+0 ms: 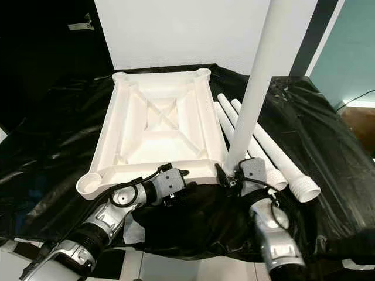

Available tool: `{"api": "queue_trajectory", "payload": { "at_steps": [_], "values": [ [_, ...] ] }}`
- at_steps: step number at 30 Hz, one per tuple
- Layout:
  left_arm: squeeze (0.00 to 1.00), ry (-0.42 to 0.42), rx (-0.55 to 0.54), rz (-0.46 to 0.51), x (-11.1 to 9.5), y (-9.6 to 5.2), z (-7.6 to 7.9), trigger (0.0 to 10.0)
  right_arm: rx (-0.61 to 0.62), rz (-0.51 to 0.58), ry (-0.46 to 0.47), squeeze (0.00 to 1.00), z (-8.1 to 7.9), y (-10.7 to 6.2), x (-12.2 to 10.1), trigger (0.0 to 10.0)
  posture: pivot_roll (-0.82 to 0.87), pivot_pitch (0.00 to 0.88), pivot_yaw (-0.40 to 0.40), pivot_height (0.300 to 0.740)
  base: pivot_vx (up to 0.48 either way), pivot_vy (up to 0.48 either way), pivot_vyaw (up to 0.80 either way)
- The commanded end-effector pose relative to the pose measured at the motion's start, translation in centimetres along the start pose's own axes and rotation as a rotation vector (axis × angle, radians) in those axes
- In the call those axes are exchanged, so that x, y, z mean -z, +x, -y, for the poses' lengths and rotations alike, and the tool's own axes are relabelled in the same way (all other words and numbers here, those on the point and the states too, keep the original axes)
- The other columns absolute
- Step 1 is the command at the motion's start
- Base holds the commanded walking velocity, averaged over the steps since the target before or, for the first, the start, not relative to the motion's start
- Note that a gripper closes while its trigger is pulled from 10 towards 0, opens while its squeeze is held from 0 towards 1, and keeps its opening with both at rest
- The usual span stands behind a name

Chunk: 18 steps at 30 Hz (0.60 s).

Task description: Building children table

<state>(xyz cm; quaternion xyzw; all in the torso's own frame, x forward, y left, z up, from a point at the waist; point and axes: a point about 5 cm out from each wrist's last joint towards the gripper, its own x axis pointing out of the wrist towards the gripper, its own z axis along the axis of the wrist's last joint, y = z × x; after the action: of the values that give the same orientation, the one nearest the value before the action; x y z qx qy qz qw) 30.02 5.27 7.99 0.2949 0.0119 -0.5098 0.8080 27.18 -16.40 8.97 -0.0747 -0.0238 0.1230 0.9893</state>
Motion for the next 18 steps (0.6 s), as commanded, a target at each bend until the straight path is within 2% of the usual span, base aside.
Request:
{"api": "queue_trajectory", "payload": {
  "at_steps": [1,4,7,9,14,15,16,18],
  "values": [
    [0.00,-0.069,0.050,-0.120,2.7,-0.7,1.5,10.0,0.032,-0.113,0.046,0.00,-0.3,-1.0,2.3,0.0,-0.03,0.005,0.000,0.740,0.000,0.000,0.00],
    [0.00,-0.073,0.050,-0.117,2.7,-0.7,1.6,10.0,0.220,-0.091,0.086,0.00,-0.8,-1.1,2.3,0.0,-0.03,0.005,-0.002,0.740,0.000,0.000,0.00],
    [0.00,-0.074,0.050,-0.119,2.7,-0.7,1.6,10.0,0.259,-0.081,0.101,0.00,-0.8,-1.1,2.2,0.0,-0.03,0.005,-0.002,0.740,0.000,0.000,0.00],
    [0.00,-0.075,0.052,-0.120,2.7,-0.6,1.7,10.0,0.300,-0.027,0.111,0.00,-1.1,-0.9,1.5,0.0,-0.03,0.009,-0.002,0.740,0.000,0.000,0.00],
    [0.00,-0.076,0.054,-0.117,2.7,-0.5,1.8,10.0,0.321,0.005,0.105,0.00,-1.0,-0.8,0.9,0.2,-0.04,0.010,-0.001,0.740,0.000,0.000,0.00],
    [0.00,-0.076,0.055,-0.116,2.6,-0.5,1.8,10.0,0.316,0.000,0.062,0.00,-0.7,-0.7,0.7,10.0,-0.04,0.013,-0.001,0.740,0.000,0.000,0.00],
    [0.00,-0.076,0.055,-0.116,2.6,-0.5,1.8,10.0,0.316,0.000,0.062,0.00,-0.7,-0.7,0.7,10.0,-0.04,0.013,-0.001,0.740,0.000,0.000,0.00],
    [0.00,-0.077,0.056,-0.117,2.7,-0.5,1.9,10.0,0.306,0.000,-0.039,0.00,-0.5,-0.7,0.5,10.0,-0.04,0.013,0.000,0.740,0.000,0.000,0.00]
  ]
}}
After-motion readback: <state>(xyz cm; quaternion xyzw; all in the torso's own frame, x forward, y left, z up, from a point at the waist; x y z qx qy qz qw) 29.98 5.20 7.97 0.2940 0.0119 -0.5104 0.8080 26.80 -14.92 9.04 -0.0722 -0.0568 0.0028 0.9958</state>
